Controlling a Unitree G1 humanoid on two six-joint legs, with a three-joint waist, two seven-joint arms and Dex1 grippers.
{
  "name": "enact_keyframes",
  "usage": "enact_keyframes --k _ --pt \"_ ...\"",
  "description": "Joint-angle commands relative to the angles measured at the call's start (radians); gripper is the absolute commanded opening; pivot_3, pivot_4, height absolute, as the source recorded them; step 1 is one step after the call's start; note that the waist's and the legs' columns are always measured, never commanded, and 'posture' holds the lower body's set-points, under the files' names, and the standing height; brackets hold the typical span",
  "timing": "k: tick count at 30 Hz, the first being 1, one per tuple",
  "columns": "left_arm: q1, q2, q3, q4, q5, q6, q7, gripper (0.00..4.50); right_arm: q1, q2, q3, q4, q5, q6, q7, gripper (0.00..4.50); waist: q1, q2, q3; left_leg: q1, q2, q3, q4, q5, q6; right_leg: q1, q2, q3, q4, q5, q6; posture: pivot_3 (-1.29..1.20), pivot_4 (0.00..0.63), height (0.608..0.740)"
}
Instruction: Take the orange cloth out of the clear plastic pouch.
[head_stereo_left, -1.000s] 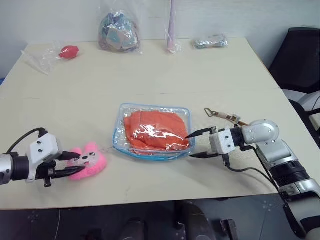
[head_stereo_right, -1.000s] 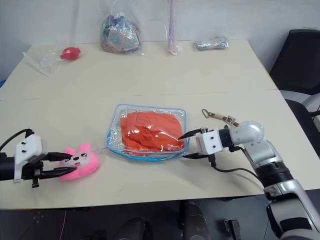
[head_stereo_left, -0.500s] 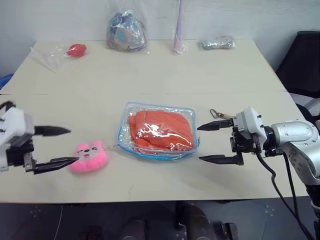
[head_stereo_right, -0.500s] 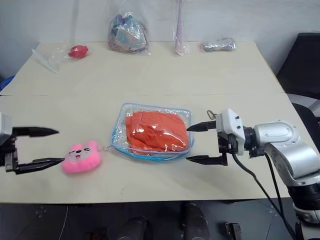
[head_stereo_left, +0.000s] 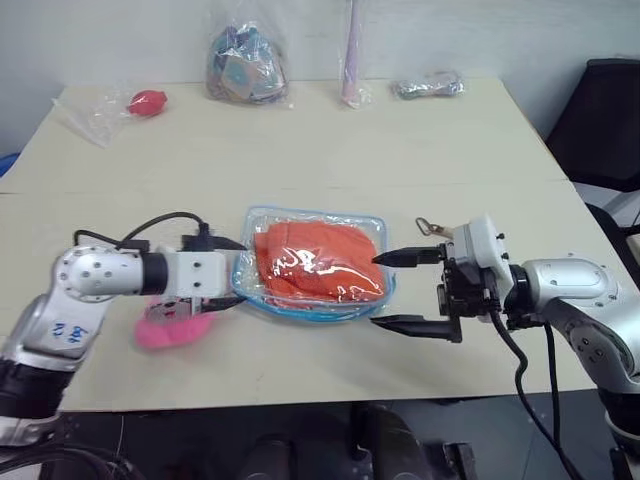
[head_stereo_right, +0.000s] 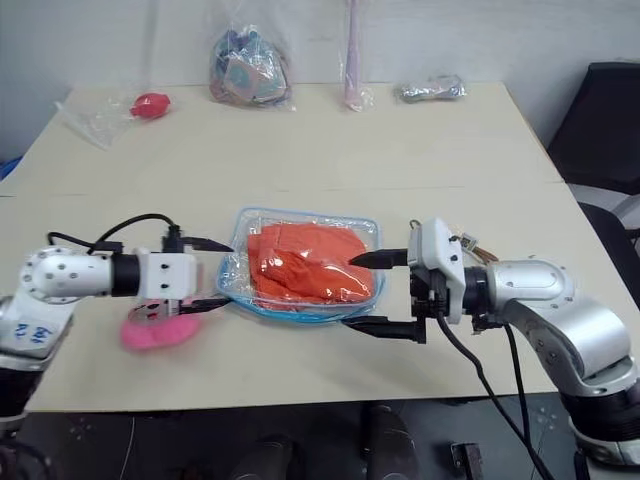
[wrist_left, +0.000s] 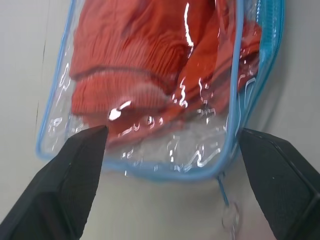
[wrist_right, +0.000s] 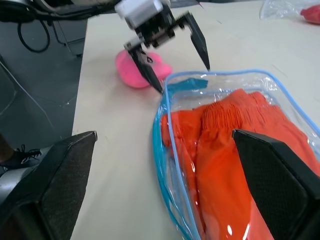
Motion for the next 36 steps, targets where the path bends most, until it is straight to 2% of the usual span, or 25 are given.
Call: enact_keyframes --k 1,5,8,17,19,24,28,36 --pt "-0.025 -0.023 0.003 0.030 0.014 -0.039 0.019 4.34 0.008 0.005 -0.034 -0.036 0.014 0.002 -0.024 4.50 0.000 0.000 0.000 0.000 0.000 0.000 0.000 0.000 0.000 0.000 0.000 0.000 0.000 0.000 0.000 0.00 0.150 0.740" --pt "-0.025 -0.046 -0.001 0.050 0.022 -0.048 0.030 4.34 0.017 0.007 -0.027 -0.037 -0.001 -0.008 -0.037 4.50 0.002 0.000 0.000 0.000 0.000 0.000 0.001 0.000 0.000 0.000 0.000 0.000 0.000 0.000 0.000 0.00 0.150 0.740" --pt "-0.017 -0.057 0.011 0.050 0.012 -0.052 0.035 3.74 0.021 0.006 -0.028 -0.035 -0.007 -0.012 -0.043 4.50 0.003 0.000 0.000 0.000 0.000 0.000 0.001 0.000 0.000 0.000 0.000 0.000 0.000 0.000 0.000 0.00 0.150 0.740" --pt "0.001 -0.084 0.043 0.003 -0.090 0.023 0.012 0.79 0.046 0.004 -0.023 -0.025 -0.044 -0.036 -0.038 4.50 0.003 0.000 0.000 0.000 0.000 0.000 0.001 0.000 0.000 0.000 0.000 0.000 0.000 0.000 0.000 0.00 0.150 0.740" --pt "0.012 -0.102 0.056 -0.046 -0.142 0.123 0.026 0.07 0.055 0.008 -0.018 -0.032 -0.050 -0.038 -0.042 4.50 0.003 0.000 0.000 0.000 0.000 0.000 0.001 0.000 0.000 0.000 0.000 0.000 0.000 0.000 0.000 0.00 0.150 0.740" --pt "0.006 -0.161 0.084 -0.169 -0.264 0.383 0.081 0.03 0.072 0.019 -0.003 -0.043 -0.076 -0.042 -0.061 4.50 0.007 -0.001 0.000 0.000 0.000 -0.001 0.002 0.000 0.001 0.000 0.000 0.001 0.001 0.000 0.001 0.00 0.150 0.740" --pt "-0.060 -0.231 0.081 -0.184 -0.277 0.522 0.180 0.00 0.096 0.029 0.071 -0.041 -0.235 -0.134 -0.096 3.61 0.017 -0.001 -0.001 0.000 0.000 -0.001 0.002 0.000 0.001 0.001 0.000 0.001 0.001 0.001 0.001 0.00 0.150 0.740" --pt "-0.087 -0.278 0.040 -0.204 -0.272 0.568 0.214 0.00 0.107 0.099 0.210 0.031 -0.502 -0.301 -0.179 0.62 0.020 -0.001 -0.001 0.000 0.000 0.000 0.002 0.000 0.001 0.001 0.000 0.002 0.001 0.001 0.002 0.00 0.150 0.740"
